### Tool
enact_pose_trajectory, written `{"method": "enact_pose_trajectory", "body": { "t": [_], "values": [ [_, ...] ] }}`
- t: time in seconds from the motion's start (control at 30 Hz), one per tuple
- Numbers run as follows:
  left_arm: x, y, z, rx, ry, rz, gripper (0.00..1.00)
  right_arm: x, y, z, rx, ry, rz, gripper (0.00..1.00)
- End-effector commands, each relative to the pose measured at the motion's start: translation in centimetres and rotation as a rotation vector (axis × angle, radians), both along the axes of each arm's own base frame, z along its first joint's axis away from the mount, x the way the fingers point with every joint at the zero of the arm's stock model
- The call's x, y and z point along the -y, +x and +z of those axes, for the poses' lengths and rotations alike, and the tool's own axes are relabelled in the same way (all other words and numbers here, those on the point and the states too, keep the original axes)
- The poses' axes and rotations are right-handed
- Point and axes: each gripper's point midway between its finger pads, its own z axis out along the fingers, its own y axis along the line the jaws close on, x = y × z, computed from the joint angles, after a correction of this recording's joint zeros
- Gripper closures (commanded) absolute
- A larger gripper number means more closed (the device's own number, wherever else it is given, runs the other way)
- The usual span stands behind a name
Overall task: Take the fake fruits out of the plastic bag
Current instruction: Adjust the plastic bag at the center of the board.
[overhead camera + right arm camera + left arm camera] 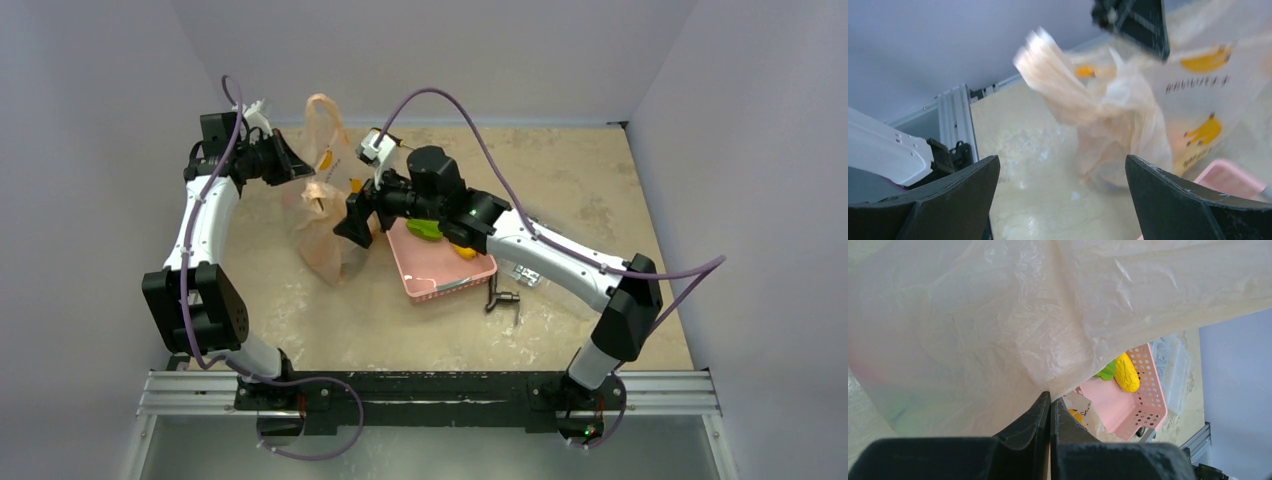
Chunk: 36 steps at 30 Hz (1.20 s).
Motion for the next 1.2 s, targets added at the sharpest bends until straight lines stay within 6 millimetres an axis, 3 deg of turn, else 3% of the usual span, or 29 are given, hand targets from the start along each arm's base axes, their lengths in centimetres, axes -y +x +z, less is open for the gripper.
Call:
{"method": "enact_pose_trajectory", "body": {
  "t": [0.0,0.17,0.37,0.53,0.63,0.7,0.73,0.77,0.87,1.0,1.17],
  "values": [
    [0.3,0.5,1.7,0.058,-0.017,-0.019,1.00,-0.9,-0.4,8.5,0.370,0.061,0.103,0.01],
    [0.5,0.4,1.8,0.052,-0.030,-0.022,1.00,-2.4,0.6,10.9,0.462,0.112,0.078,0.01],
    [0.4,0.3,2.0,0.038,-0.032,-0.015,1.00,-5.1,2.3,11.0,0.435,0.153,0.007,0.04],
    [0.4,0.2,2.0,0.036,-0.026,-0.014,0.97,-6.6,2.6,9.9,0.418,0.145,-0.033,0.11],
    [0.3,0.2,2.0,0.035,-0.024,-0.013,0.97,-5.7,4.8,9.6,0.410,0.117,-0.215,0.33],
    [0.3,0.2,2.1,0.035,-0.023,-0.011,0.96,-3.5,7.2,9.4,0.368,0.120,-0.432,0.64],
    [0.3,0.1,2.1,0.034,-0.021,-0.008,0.94,-1.7,8.3,9.4,0.320,0.142,-0.572,0.89],
    [0.2,0.1,2.2,0.033,-0.018,-0.005,0.90,0.1,9.1,9.0,0.260,0.169,-0.700,1.00],
    [-0.2,-0.2,2.1,0.024,0.008,0.010,0.67,3.2,8.4,8.2,0.084,0.301,-0.850,1.00],
    [-0.1,-0.5,2.2,0.027,0.014,-0.001,0.36,2.1,5.9,6.8,-0.067,0.409,-0.823,1.00],
    [1.3,-0.9,1.8,0.011,0.019,-0.064,0.26,2.3,5.2,5.5,-0.123,0.446,-0.879,1.00]
  ]
}}
